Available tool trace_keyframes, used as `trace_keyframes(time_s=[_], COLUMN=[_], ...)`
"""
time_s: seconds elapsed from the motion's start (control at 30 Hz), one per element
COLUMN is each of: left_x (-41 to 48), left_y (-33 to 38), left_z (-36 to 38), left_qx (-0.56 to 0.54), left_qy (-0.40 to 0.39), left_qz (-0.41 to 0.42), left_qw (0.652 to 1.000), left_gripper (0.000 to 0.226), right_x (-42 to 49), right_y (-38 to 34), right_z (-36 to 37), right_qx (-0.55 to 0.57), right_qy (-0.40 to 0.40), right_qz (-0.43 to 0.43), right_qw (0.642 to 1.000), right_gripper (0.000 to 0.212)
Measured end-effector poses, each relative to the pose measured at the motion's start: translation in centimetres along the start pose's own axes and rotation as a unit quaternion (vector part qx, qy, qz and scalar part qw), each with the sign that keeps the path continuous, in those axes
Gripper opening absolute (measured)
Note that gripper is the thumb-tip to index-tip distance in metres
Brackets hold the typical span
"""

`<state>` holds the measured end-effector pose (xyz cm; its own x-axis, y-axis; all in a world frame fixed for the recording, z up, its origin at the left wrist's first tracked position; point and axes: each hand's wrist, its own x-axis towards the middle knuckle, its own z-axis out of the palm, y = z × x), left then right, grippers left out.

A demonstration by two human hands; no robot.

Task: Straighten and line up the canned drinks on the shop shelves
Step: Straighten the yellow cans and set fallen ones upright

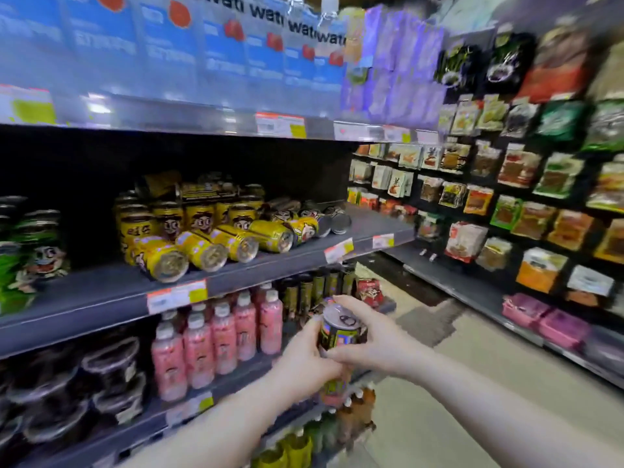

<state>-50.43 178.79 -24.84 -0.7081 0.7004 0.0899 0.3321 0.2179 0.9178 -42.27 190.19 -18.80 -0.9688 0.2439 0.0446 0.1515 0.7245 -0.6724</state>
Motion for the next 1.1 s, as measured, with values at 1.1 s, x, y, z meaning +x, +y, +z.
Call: trace_keyframes(time_s=[1.1], left_x=[21.7], left_y=[-16.6], left_z=[4.9], left_qx=[0.005], left_qy=[0.201], left_qz=[-0.188], left_qw=[0.961], left_gripper=[0.062], right_x=[27.6], right_y=[26.2], right_z=[1.1], right_qx=[-0.284], right_qy=[-0.187], right_qz=[-0.014], right_qw=[0.94], right_gripper=[0.057])
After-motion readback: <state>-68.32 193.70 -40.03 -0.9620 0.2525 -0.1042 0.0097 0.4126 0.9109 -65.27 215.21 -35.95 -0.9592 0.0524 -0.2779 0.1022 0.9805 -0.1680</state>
